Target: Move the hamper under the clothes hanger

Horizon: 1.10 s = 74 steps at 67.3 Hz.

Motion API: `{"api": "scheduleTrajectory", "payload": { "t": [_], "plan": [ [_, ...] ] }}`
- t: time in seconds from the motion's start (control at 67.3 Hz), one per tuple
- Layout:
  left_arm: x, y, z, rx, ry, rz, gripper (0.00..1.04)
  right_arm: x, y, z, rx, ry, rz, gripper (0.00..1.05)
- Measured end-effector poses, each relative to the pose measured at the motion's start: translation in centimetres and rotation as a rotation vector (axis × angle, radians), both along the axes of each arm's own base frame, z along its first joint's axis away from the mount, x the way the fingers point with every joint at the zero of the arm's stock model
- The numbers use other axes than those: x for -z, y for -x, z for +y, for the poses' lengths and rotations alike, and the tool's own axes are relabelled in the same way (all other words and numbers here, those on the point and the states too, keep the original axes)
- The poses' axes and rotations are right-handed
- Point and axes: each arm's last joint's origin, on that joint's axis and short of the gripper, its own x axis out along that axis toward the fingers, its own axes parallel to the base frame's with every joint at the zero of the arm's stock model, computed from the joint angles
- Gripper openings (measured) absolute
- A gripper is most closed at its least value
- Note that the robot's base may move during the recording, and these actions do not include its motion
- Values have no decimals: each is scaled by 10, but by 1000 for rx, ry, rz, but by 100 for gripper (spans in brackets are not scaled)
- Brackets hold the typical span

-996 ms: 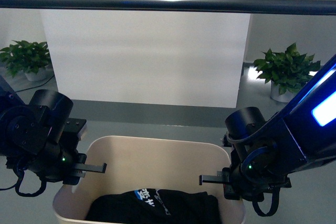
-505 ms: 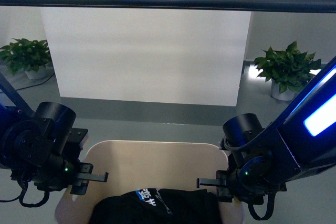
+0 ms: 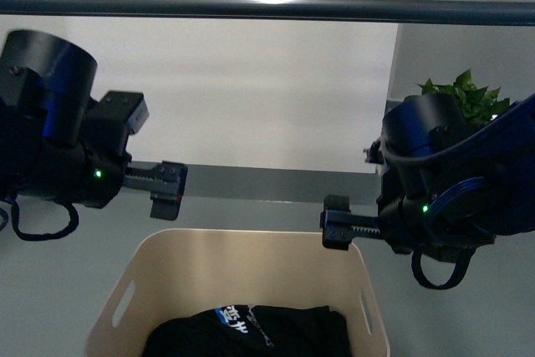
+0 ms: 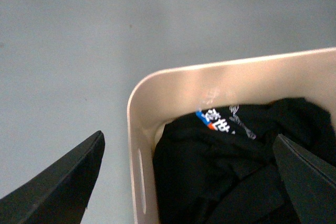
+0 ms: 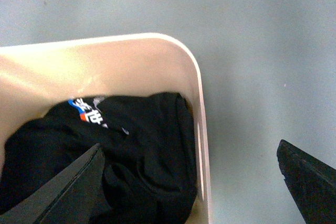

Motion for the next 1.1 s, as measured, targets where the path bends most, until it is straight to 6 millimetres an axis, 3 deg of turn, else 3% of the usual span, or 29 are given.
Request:
{"api": "scheduleTrajectory", "payload": {
  "t": [0.134,0.297,0.342,0.476,0.595,0.877,0.922,0.981,1.1],
  "plan": [
    [-23,14,1,-7,2,-133,98,-25,8,-3,40,44,-122,97],
    [-63,56,4,12,44,-425,98,-71,37,-2,107,133,-442,97],
    [-68,63,4,-46,58,-506,92,-77,40,0,95,137,-464,97],
    [-54,89,11,-88,98,-564,72,-67,56,-8,3,100,-640,80],
    [-44,116,20,-104,103,-554,54,-62,87,-33,17,109,-717,62],
    [-35,164,31,-104,118,-558,15,-54,141,-67,22,123,-729,24],
    [-31,175,34,-108,118,-553,4,-52,154,-72,17,123,-719,13],
    [-29,186,36,-110,120,-553,4,-54,168,-78,19,124,-725,1],
    [-27,201,44,-92,126,-557,3,-55,184,-86,23,126,-732,2]
  ]
}}
